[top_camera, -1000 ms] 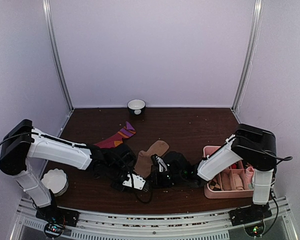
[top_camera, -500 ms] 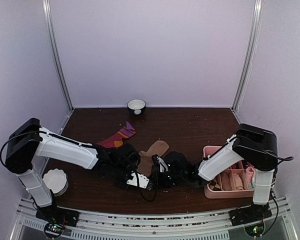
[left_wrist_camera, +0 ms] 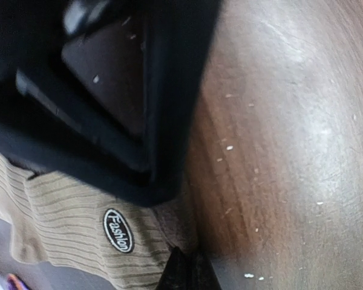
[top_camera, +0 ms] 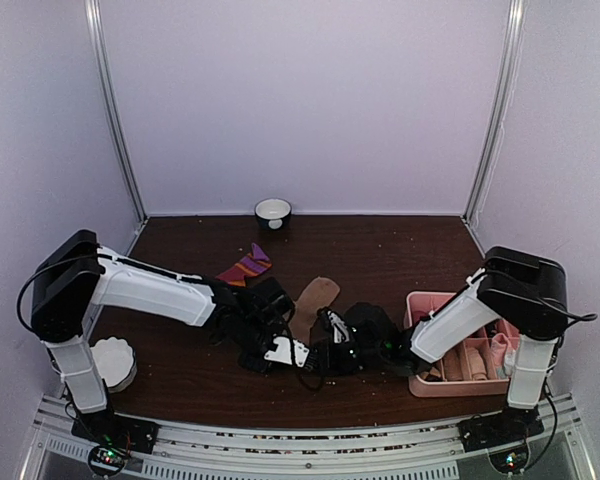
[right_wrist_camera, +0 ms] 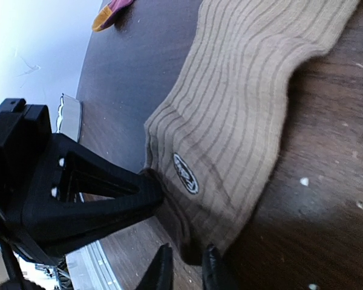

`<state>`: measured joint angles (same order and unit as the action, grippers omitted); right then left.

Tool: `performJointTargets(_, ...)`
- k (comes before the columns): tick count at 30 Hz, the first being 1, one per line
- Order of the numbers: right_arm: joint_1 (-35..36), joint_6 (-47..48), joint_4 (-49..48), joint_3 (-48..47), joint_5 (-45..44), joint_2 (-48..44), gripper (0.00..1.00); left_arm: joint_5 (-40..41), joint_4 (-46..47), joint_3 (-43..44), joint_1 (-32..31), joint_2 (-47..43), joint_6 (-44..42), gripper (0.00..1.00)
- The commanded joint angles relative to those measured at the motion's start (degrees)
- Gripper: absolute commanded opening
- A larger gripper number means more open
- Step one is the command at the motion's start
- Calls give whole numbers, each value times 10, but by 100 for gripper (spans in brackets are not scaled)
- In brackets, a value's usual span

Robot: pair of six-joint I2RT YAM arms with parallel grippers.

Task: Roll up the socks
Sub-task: Roll the sock at the center of the board.

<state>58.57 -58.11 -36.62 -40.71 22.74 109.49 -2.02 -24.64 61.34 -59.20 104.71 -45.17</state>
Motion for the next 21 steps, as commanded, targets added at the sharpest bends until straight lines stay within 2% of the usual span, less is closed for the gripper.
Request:
performJointTargets(1,-1,41,35,20,-26,-28,23,-66,-128,40,43,33,57,0)
performJointTargets(5,-3,82,47,38,-57,-66,32,-174,-214,97,86,58,80,0)
performJointTargets(8,1,137,36,73,-108,-114,48,-266,-270,131,113,73,89,0)
performJointTargets(9,4,161,39,80,-124,-129,62,-292,-286,140,120,79,90,0)
performJointTargets(10,7,187,52,84,-144,-145,95,-315,-302,148,125,86,90,0)
performJointTargets(11,16,218,76,85,-171,-163,100,-336,-316,157,129,93,89,0)
performJointTargets(14,47,292,103,91,-259,-218,100,-383,-351,174,137,109,83,0)
performJointTargets(16,43,259,59,126,-308,-249,99,-403,-369,181,139,120,78,0)
performJointTargets(17,32,224,25,152,-308,-260,100,-410,-376,184,140,125,77,0)
performJointTargets(19,10,165,-109,212,-306,-258,100,-421,-392,192,142,138,70,0)
performJointTargets(21,-6,186,-249,250,-241,-217,100,-429,-410,202,145,155,65,0)
